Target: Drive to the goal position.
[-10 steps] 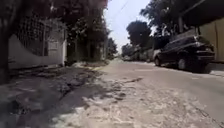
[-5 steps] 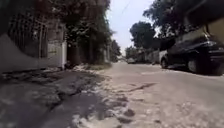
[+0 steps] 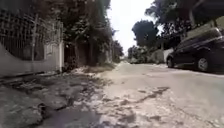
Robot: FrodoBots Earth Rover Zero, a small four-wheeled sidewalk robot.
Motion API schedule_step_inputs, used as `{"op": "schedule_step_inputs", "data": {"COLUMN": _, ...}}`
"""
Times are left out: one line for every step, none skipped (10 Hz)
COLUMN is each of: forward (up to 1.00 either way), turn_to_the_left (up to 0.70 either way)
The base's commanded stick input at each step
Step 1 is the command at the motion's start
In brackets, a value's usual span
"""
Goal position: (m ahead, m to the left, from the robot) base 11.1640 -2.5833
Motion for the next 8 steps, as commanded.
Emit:
{"op": "schedule_step_inputs", "data": {"forward": 1.0, "turn_to_the_left": -0.23}}
{"op": "schedule_step_inputs", "data": {"forward": 1.0, "turn_to_the_left": -0.38}}
{"op": "schedule_step_inputs", "data": {"forward": 1.0, "turn_to_the_left": -0.38}}
{"op": "schedule_step_inputs", "data": {"forward": 1.0, "turn_to_the_left": -0.38}}
{"op": "schedule_step_inputs", "data": {"forward": 1.0, "turn_to_the_left": -0.26}}
{"op": "schedule_step_inputs", "data": {"forward": 1.0, "turn_to_the_left": 0.02}}
{"op": "schedule_step_inputs", "data": {"forward": 1.0, "turn_to_the_left": 0.02}}
{"op": "schedule_step_inputs", "data": {"forward": 1.0, "turn_to_the_left": 0.02}}
